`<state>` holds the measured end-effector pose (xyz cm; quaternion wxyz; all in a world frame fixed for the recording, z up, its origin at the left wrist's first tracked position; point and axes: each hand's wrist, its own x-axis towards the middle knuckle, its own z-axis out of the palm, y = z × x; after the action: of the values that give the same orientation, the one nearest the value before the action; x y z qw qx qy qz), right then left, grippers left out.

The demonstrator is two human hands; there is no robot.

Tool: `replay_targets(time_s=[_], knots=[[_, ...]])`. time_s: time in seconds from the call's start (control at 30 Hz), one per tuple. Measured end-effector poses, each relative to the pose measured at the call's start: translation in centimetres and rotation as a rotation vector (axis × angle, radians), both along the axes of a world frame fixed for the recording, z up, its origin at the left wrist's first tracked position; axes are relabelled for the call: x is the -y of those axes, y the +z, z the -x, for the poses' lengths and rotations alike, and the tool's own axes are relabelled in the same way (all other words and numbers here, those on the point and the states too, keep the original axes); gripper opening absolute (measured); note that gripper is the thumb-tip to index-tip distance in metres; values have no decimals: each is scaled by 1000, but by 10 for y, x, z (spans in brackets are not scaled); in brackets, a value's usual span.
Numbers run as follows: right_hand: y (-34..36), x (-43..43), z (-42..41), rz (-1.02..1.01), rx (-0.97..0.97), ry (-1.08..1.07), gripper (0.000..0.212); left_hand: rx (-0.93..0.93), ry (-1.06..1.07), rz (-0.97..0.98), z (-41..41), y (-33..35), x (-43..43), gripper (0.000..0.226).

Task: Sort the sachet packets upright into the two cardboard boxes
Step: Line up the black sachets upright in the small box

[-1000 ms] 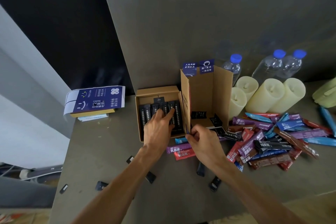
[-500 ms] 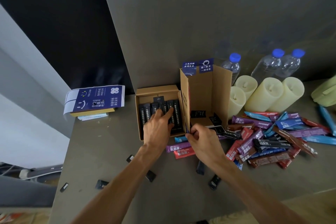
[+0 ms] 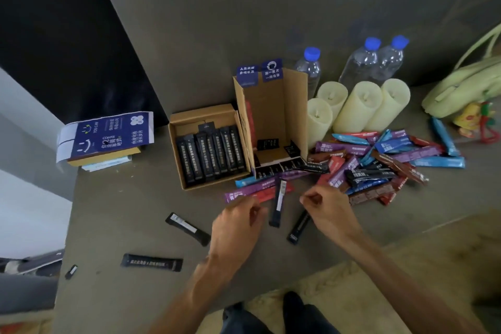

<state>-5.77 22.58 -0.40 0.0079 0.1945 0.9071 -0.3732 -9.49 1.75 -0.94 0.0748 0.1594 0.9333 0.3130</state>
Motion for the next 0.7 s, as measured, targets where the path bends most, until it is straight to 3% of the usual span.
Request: replay_targets(time_s=[0.13,0.33,0.43,0.7], knots=[[-16,-20,-29,-43,100,-90,7,182,-121,132,-33,-13,-42,20],[-23,-18,-40,5,180,-157,16,212,-112,230,-42,-12,-69,24],[-20,-17,-43,109,198,-186,28,238,-102,213,-43,-13,-61,20],[-14,-13,-46,410,256,-278,17,185,-114,203,-48,-10,-24,19]])
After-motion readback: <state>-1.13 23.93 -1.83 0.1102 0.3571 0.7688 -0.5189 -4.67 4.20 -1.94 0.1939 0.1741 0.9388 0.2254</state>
